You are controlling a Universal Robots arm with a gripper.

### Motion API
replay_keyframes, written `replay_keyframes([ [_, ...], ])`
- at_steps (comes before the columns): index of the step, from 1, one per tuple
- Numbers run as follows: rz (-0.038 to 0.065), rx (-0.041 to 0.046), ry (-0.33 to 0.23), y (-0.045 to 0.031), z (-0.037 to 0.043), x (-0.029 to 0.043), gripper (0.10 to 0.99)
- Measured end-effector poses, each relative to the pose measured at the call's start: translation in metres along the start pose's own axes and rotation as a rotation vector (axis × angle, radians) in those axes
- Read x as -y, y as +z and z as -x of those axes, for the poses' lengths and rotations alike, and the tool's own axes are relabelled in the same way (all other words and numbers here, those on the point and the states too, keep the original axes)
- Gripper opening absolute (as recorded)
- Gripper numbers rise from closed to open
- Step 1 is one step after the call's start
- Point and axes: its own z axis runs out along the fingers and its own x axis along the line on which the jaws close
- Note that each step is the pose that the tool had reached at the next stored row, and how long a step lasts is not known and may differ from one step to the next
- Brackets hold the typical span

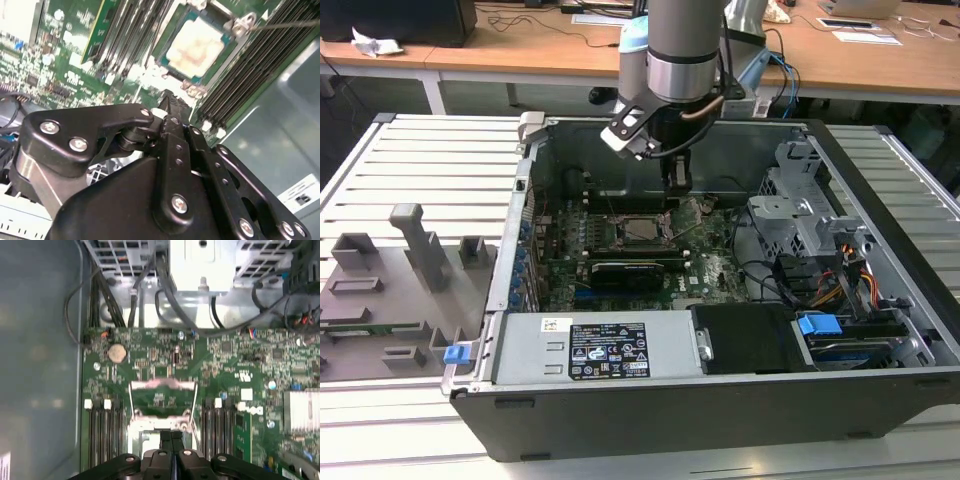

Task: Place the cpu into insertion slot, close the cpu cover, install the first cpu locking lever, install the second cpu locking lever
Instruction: 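Close the cpu cover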

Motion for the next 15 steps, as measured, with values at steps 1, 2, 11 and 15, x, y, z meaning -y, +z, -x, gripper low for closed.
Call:
replay_keyframes([
  [1, 0.0, 0.0, 0.0, 0.0001, 0.0, -0.002, 0.106],
  [2, 0.0, 0.0002, 0.0, -0.0003, -0.0001, -0.0028, 0.106],
  [11, -0.018, 0.0005, 0.0, -0.0029, -0.0003, -0.027, 0.106],
  [15, -0.025, 0.0006, 0.0, -0.0023, -0.0004, -0.0349, 0.106],
])
